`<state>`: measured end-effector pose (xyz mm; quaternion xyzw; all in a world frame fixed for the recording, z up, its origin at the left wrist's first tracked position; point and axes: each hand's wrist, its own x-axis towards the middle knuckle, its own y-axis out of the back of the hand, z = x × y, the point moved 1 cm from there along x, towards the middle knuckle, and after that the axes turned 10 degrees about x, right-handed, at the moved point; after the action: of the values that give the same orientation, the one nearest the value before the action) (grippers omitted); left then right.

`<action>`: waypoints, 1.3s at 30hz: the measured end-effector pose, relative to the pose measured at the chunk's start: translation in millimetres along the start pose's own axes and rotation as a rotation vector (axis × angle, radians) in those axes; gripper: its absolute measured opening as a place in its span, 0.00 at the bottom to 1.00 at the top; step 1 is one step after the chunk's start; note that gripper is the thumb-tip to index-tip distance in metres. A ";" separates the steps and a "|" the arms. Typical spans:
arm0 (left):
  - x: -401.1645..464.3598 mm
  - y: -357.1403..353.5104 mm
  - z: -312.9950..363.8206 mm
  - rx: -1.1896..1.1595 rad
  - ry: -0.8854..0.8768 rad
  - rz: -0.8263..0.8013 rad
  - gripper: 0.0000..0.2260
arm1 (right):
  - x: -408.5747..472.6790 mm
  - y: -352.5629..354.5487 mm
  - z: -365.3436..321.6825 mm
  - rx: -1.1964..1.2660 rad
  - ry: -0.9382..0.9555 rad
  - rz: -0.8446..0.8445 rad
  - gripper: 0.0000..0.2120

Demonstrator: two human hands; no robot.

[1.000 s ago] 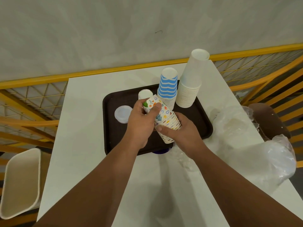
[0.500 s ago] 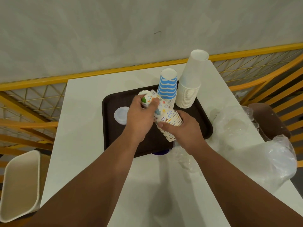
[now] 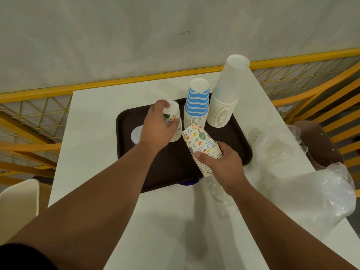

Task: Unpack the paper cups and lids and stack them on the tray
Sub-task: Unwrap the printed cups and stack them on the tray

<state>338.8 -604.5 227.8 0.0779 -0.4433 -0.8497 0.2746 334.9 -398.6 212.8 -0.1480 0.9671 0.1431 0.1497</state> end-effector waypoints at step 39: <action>4.9 15.8 12.2 -0.109 -0.027 0.056 0.18 | -16.5 -3.0 3.9 0.234 -0.007 -0.083 0.37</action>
<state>336.4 -605.6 248.2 0.0388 -0.4022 -0.8654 0.2962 351.9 -396.1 214.0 -0.1692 0.9696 0.0234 0.1752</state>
